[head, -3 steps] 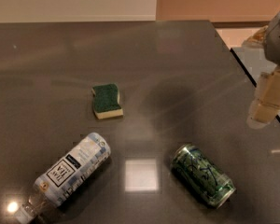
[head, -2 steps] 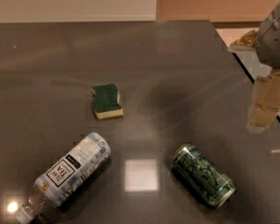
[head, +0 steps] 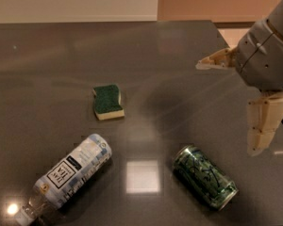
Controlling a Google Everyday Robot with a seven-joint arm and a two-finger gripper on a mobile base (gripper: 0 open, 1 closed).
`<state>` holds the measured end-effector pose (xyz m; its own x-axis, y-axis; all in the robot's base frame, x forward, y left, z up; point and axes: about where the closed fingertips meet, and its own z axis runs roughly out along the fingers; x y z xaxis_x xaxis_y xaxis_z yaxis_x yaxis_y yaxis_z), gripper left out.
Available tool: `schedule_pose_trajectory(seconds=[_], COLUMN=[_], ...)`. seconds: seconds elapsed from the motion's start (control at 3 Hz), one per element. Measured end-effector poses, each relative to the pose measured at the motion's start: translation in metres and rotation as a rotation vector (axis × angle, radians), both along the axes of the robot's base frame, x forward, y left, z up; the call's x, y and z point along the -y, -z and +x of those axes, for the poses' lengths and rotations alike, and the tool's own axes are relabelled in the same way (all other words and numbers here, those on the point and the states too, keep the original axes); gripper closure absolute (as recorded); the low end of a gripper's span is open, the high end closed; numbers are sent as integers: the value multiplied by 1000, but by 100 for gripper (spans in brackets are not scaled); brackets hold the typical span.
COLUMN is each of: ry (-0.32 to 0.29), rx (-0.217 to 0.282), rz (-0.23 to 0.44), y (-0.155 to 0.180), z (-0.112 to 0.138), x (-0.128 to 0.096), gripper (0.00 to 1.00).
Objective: Place green can upright
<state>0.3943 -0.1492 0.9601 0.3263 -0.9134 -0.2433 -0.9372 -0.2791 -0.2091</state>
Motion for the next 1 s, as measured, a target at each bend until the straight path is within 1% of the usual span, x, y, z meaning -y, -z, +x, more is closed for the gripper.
schedule_pose_trajectory(seconds=[0.33, 0.67, 1.0], ry=[-187, -378, -639], rx=[24, 50, 100], rz=[-14, -38, -79], y=[9, 15, 23], z=[-24, -42, -58], x=[-15, -23, -28], gripper=[0, 0, 0])
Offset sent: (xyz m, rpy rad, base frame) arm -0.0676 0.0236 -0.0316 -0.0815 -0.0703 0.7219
